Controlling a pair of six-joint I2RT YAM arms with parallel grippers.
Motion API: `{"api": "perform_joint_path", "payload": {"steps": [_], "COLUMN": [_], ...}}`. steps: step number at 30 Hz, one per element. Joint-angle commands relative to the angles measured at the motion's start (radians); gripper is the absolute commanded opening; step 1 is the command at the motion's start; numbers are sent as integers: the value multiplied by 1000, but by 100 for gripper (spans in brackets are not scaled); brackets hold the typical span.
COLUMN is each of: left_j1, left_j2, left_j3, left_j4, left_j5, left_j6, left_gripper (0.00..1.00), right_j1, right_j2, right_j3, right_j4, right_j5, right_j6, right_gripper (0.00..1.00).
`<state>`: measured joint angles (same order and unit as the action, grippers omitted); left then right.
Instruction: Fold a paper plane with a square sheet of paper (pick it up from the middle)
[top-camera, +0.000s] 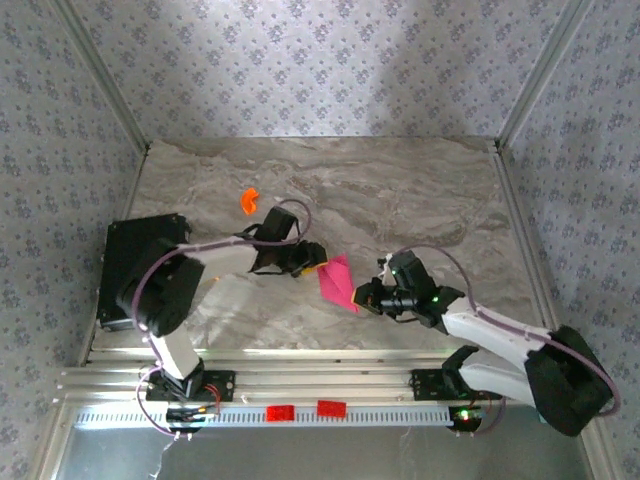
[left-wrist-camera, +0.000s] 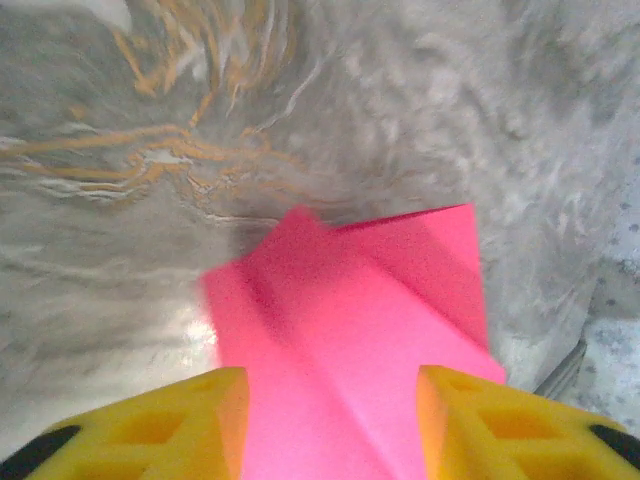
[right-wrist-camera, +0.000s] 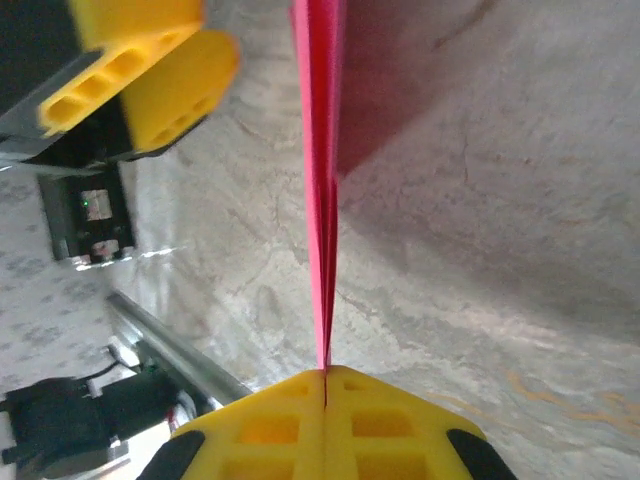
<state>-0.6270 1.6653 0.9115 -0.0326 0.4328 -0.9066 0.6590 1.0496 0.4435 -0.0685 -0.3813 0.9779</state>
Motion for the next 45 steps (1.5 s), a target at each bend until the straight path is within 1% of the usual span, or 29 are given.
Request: {"api": "perform_joint_path", "payload": {"steps": [1,3,5,7,8,10,12,13,15,17,19,21,24,26,28,30,32,33,34,35,38,40,41,42,44,45], "left_j1": [10,21,28,34,40,61,93,108,142,174,208,248,316,347,361,363,365,365,365,365,365,365,365,365,366,368], "left_j2": [-170,-216,-259,-302,-322,-355,-379,-388,-407,-430,-460,-500,-560,-597,-626,-648,-660,-665,-667,-671,-684,-697,-704,-712,-726,-728], "left_j3": [-14,-22,-48,-86,-106,-143,-167,-175,-183,-186,-198,-220,-254,-277,-302,-321,-338,-347,-352,-356,-371,-380,-384,-389,-391,-390], "left_j4": [-51,-66,-59,-43,-32,-11,-7,-10,-38,-78,-104,-120,-134,-131,-114,-98,-83,-78,-73,-65,-40,-40,-40,-43,-58,-63], "left_j5": [-227,-275,-317,-354,-366,-368,-355,-345,-333,-336,-339,-348,-351,-356,-364,-370,-376,-384,-390,-394,-395,-400,-402,-401,-388,-375], "left_j6": [44,47,41,30,24,14,15,19,35,56,76,89,105,108,111,110,102,93,87,89,110,111,112,118,124,138], "left_gripper": [57,58,60,67,70,76,82,86,93,99,100,100,100,100,100,100,100,100,100,100,100,100,100,100,100,100], "right_j1": [65,122,176,237,269,307,339,350,381,411,434,461,497,508,514,510,487,464,447,423,339,243,183,127,59,40], "right_j2": [-72,-68,-49,-10,30,119,231,270,370,443,506,571,657,701,728,734,719,701,678,643,522,456,436,429,429,427], "right_j3": [179,286,375,452,498,579,661,694,740,791,794,792,787,785,793,807,813,806,789,761,636,533,475,425,354,333], "right_j4": [-384,-521,-622,-701,-764,-879,-1013,-1081,-1160,-1177,-1141,-1068,-935,-858,-805,-766,-734,-710,-677,-632,-491,-348,-273,-193,-77,-33], "right_j5": [329,497,631,773,853,984,1109,1139,1200,1217,1212,1169,1030,922,867,761,666,603,558,515,394,204,108,40,-61,-83], "right_j6": [-178,-250,-301,-341,-378,-398,-346,-302,-261,-257,-298,-380,-495,-523,-513,-514,-496,-491,-489,-489,-451,-439,-398,-361,-294,-279], "right_gripper": [6,5,6,4,4,4,4,4,4,5,7,9,10,11,12,18,27,31,33,37,50,52,52,46,38,34]}}
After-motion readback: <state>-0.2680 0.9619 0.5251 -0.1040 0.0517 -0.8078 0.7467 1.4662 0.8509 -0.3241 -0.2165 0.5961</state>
